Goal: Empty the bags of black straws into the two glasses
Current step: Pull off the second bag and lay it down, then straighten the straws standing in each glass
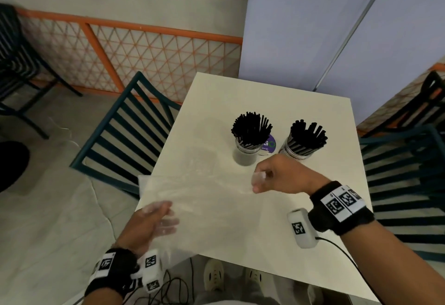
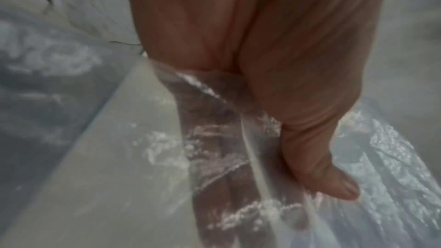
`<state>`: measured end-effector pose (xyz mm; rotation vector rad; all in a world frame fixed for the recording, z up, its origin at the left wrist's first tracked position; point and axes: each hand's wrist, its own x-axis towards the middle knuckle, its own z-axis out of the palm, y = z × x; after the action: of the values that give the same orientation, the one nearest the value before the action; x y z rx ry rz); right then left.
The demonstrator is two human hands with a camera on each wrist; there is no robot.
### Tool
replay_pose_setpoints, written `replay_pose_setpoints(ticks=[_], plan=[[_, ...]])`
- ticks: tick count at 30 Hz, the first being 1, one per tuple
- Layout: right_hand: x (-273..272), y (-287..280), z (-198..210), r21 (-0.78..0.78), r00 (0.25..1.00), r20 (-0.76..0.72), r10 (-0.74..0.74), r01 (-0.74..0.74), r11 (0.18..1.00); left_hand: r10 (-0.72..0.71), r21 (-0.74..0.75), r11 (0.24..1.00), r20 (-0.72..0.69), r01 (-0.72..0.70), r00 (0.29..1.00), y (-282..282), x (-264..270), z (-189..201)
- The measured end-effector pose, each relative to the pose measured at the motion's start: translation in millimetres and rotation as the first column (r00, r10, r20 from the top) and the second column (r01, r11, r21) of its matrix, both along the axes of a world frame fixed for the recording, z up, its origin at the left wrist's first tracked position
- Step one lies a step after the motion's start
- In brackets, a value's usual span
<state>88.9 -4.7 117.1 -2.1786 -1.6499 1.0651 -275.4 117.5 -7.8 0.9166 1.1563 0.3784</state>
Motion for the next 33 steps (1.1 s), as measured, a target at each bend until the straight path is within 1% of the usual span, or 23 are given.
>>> replay_pose_setpoints(ticks=[1, 3, 5, 6, 7, 9, 11, 12, 13, 14, 16, 18, 20, 22, 24, 25, 26, 27, 30, 31, 33], plan=[[-10.0, 7.9, 0.4, 0.034, 0.998, -0.059, -0.023, 0.025, 0.999, 0.027, -0.026, 0.999, -0.009, -0.028, 1.000, 4.3, -10.4, -5.4], [-30.1, 29.2, -3.8, 0.138, 0.975, -0.183, -0.126, 0.152, 0.979, 0.130, -0.089, 0.988, -0.002, -0.130, 0.991, 10.8, -29.9, -21.4], [-50.1, 54.0, -5.0, 0.252, 0.933, -0.277, -0.230, 0.301, 0.920, 0.222, -0.144, 0.965, 0.002, -0.220, 0.975, 10.2, -36.7, -29.2], [-60.5, 64.7, -3.2, 0.288, 0.924, -0.287, -0.254, 0.336, 0.897, 0.265, -0.156, 0.952, -0.005, -0.262, 0.964, 8.7, -36.4, -31.8], [-70.9, 73.7, -1.5, 0.319, 0.926, -0.286, -0.248, 0.336, 0.886, 0.300, -0.159, 0.941, -0.026, -0.300, 0.954, 5.5, -32.8, -31.8], [-88.7, 84.4, 3.0, 0.371, 0.952, -0.254, -0.171, 0.259, 0.892, 0.353, -0.171, 0.919, -0.047, -0.355, 0.935, -0.6, -21.7, -33.3], [-98.0, 84.1, 5.2, 0.424, 0.973, -0.198, -0.116, 0.192, 0.885, 0.402, -0.169, 0.898, -0.059, -0.406, 0.914, -4.0, -12.0, -43.4], [-98.0, 80.5, 2.2, 0.427, 0.980, -0.170, -0.104, 0.168, 0.889, 0.429, -0.180, 0.883, -0.069, -0.434, 0.901, -4.4, -9.8, -49.4], [-96.4, 74.5, 0.0, 0.417, 0.984, -0.148, -0.096, 0.150, 0.896, 0.421, -0.176, 0.885, -0.098, -0.432, 0.902, -5.0, -8.5, -55.5], [-92.5, 66.7, -3.2, 0.390, 0.986, -0.139, -0.094, 0.142, 0.910, 0.375, -0.159, 0.906, -0.132, -0.393, 0.918, -5.5, -7.1, -59.2], [-77.8, 46.5, -11.8, 0.324, 0.984, -0.129, -0.123, 0.159, 0.933, 0.193, -0.121, 0.966, -0.241, -0.226, 0.951, -5.1, -6.8, -66.8], [-59.5, 23.7, -21.7, 0.280, 0.973, -0.105, -0.205, 0.227, 0.933, 0.008, -0.114, 0.992, -0.359, -0.052, 0.933, -4.8, -3.2, -65.2], [-38.8, 2.8, -34.4, 0.256, 0.930, -0.079, -0.358, 0.366, 0.895, -0.156, -0.167, 0.982, -0.453, 0.089, 0.878, -0.3, -2.2, -59.1], [-21.9, -13.7, -48.6, 0.218, 0.865, -0.050, -0.500, 0.498, 0.840, -0.320, -0.263, 0.942, -0.509, 0.210, 0.799, 5.2, -0.8, -49.0], [-7.9, -24.4, -64.6, 0.155, 0.819, -0.049, -0.572, 0.572, 0.806, -0.442, -0.307, 0.896, -0.559, 0.320, 0.702, 11.0, 5.8, -34.8], [-1.9, -27.0, -72.9, 0.119, 0.806, -0.066, -0.588, 0.591, 0.798, -0.492, -0.286, 0.869, -0.589, 0.403, 0.642, 14.1, 12.7, -28.0], [4.4, -27.6, -81.7, 0.086, 0.795, -0.099, -0.598, 0.606, 0.791, -0.517, -0.230, 0.840, -0.617, 0.492, 0.594, 18.8, 22.4, -20.8], [10.8, -26.0, -89.0, 0.061, 0.782, -0.148, -0.605, 0.618, 0.784, -0.505, -0.138, 0.819, -0.633, 0.557, 0.586, 24.2, 33.9, -17.2], [27.2, -9.7, -105.1, 0.028, 0.728, -0.310, -0.612, 0.650, 0.759, -0.445, 0.108, 0.776, -0.604, 0.622, 0.661, 37.9, 89.6, -5.2], [32.1, -1.9, -109.5, 0.046, 0.722, -0.347, -0.598, 0.650, 0.758, -0.438, 0.167, 0.760, -0.582, 0.628, 0.685, 42.3, 112.8, -5.3], [39.5, 14.9, -116.0, 0.102, 0.744, -0.369, -0.557, 0.628, 0.771, -0.414, 0.264, 0.757, -0.512, 0.597, 0.752, 51.8, 159.5, -9.6]])
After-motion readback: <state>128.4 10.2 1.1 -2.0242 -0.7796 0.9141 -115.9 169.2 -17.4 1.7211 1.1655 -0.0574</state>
